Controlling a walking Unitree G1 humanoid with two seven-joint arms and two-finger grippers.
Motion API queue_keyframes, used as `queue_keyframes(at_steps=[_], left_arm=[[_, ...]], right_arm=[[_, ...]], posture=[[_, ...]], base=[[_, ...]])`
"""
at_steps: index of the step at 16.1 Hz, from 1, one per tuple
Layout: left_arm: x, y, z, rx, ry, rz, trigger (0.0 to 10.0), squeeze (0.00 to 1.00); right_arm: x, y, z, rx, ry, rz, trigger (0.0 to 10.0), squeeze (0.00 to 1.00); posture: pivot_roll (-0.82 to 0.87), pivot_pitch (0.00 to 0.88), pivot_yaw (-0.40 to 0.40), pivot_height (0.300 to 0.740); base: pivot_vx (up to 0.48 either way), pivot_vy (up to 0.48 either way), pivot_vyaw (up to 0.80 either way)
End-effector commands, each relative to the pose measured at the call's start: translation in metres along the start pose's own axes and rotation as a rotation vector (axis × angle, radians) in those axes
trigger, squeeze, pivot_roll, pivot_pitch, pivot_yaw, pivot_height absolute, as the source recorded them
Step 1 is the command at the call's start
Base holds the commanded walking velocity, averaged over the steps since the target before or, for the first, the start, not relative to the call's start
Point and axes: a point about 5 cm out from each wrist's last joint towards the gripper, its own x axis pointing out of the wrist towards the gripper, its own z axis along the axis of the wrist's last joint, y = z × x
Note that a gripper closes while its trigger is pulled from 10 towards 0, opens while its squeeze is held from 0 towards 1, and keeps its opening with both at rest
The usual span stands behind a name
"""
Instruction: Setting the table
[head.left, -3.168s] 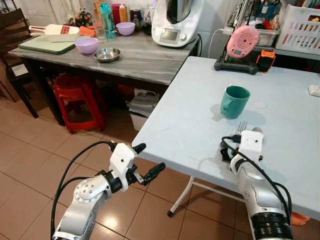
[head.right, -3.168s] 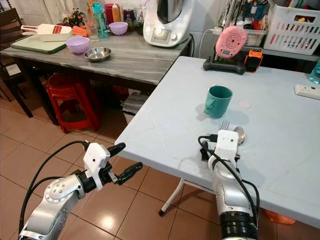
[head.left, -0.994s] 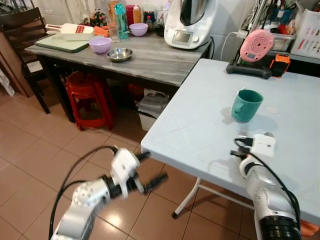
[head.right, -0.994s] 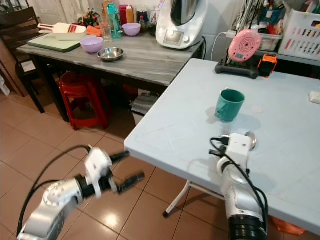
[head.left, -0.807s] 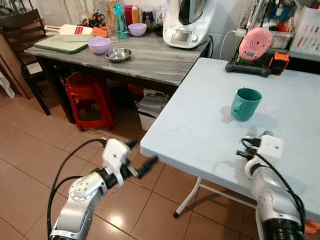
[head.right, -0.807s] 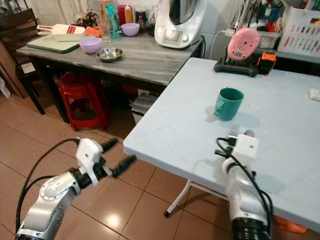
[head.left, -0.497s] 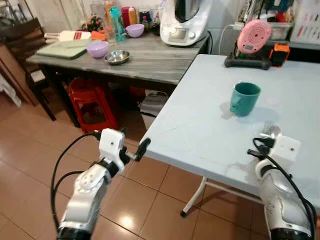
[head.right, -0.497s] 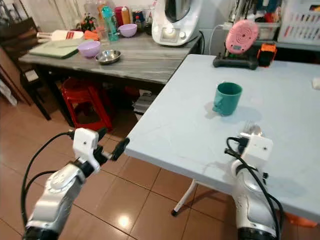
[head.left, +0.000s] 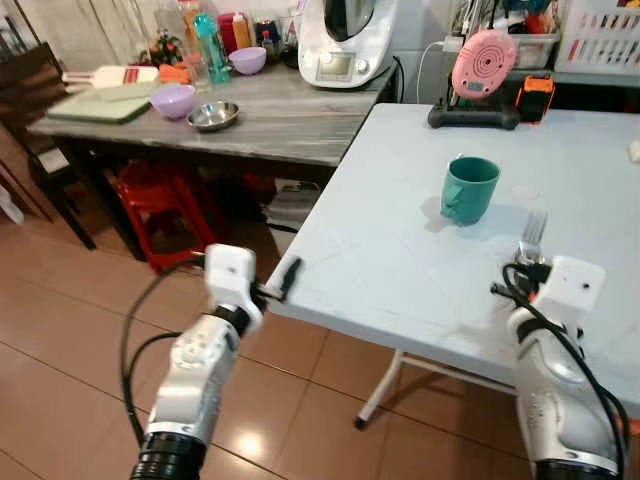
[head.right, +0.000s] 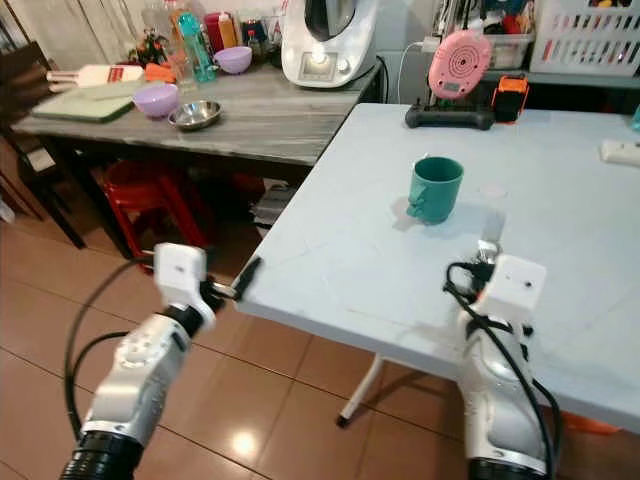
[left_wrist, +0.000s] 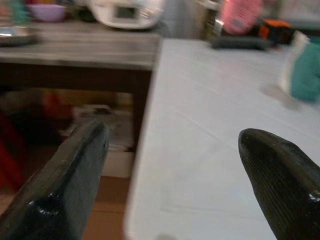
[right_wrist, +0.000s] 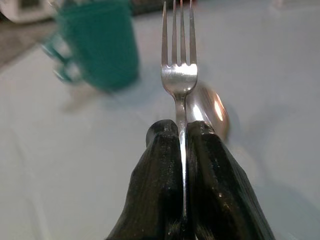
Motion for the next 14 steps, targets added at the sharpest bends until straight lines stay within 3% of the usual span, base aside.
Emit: queue_keyframes(at_steps=[1,3,5,10,14], left_arm=[[-0.001,0.011,0.007,0.015,-0.029,0.067,10.0,0.00],[-0.002,0.016,0.009,0.003,-0.046,0.128,10.0,0.00],[-0.006,0.018,0.009,0.015,-0.053,0.138,10.0,0.00],[-0.011,0.017,0.006,-0.009,-0.058,0.195,10.0,0.00],[-0.007,0.026,0.007,0.004,-0.056,0.191,10.0,0.00]], right_arm=[[-0.001,0.017,0.017,-0.027,-0.093,0.078,10.0,0.00],[-0.002,0.027,0.013,-0.087,-0.100,0.148,10.0,0.00],[-0.004,0.042,0.015,-0.073,-0.121,0.217,10.0,0.00],[-0.009,0.055,0.014,-0.067,-0.158,0.257,10.0,0.00],[-0.012,0.059,0.011,-0.069,-0.172,0.279,10.0,0.00]], posture=[[-0.02,0.000,0.039,0.740],[0.00,0.000,0.006,0.740],[0.02,0.000,-0.023,0.740],[0.06,0.000,-0.026,0.740],[0.05,0.000,-0.018,0.740]], base=[[0.000,0.000,0.00],[0.000,0.000,0.00],[0.000,0.000,0.00],[0.000,0.000,0.00],[0.000,0.064,-0.65]])
